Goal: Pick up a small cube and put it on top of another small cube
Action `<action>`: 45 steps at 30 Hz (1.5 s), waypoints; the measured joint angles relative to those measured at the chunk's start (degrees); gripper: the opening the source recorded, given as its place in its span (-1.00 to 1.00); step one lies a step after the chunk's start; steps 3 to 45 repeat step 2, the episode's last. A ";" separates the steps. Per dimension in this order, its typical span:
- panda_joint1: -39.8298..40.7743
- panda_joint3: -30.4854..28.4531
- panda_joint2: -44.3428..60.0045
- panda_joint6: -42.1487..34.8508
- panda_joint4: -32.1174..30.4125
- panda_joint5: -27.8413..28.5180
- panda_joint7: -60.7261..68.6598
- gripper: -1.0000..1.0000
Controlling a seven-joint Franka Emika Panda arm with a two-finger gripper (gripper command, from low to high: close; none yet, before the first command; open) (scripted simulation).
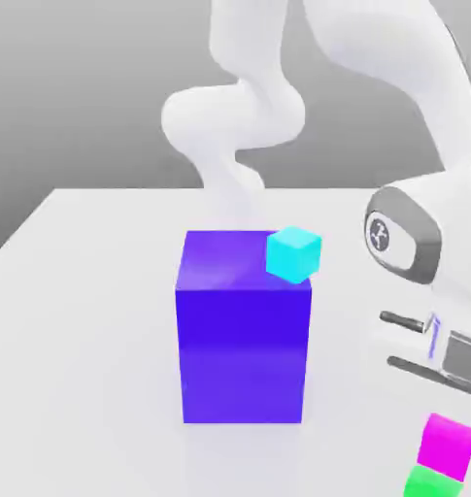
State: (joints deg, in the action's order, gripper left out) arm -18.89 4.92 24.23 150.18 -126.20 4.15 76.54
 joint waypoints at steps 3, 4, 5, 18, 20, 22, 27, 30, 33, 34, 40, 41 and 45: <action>0.00 0.00 0.00 0.00 0.00 0.00 0.00 1.00; 0.00 0.00 0.00 0.00 0.00 0.00 0.00 1.00; 0.00 0.00 0.00 0.00 0.00 0.00 0.00 1.00; 0.00 0.00 0.00 0.00 0.00 0.00 0.00 1.00; 0.00 0.00 0.00 0.00 0.00 0.00 0.00 1.00; 0.00 0.00 0.00 0.00 0.00 0.00 0.00 1.00; 0.00 0.00 0.00 0.00 0.00 0.00 0.00 1.00; 0.00 0.00 0.00 0.00 0.00 0.00 0.00 1.00; 0.00 0.00 0.00 0.00 0.00 0.00 0.00 1.00; 0.00 0.00 0.00 0.00 0.00 0.00 0.00 1.00; 0.00 0.00 0.00 0.00 0.00 0.00 0.00 1.00; 0.00 0.00 0.00 0.00 0.00 0.00 0.00 1.00; 0.00 0.00 0.00 0.00 0.00 0.00 0.00 1.00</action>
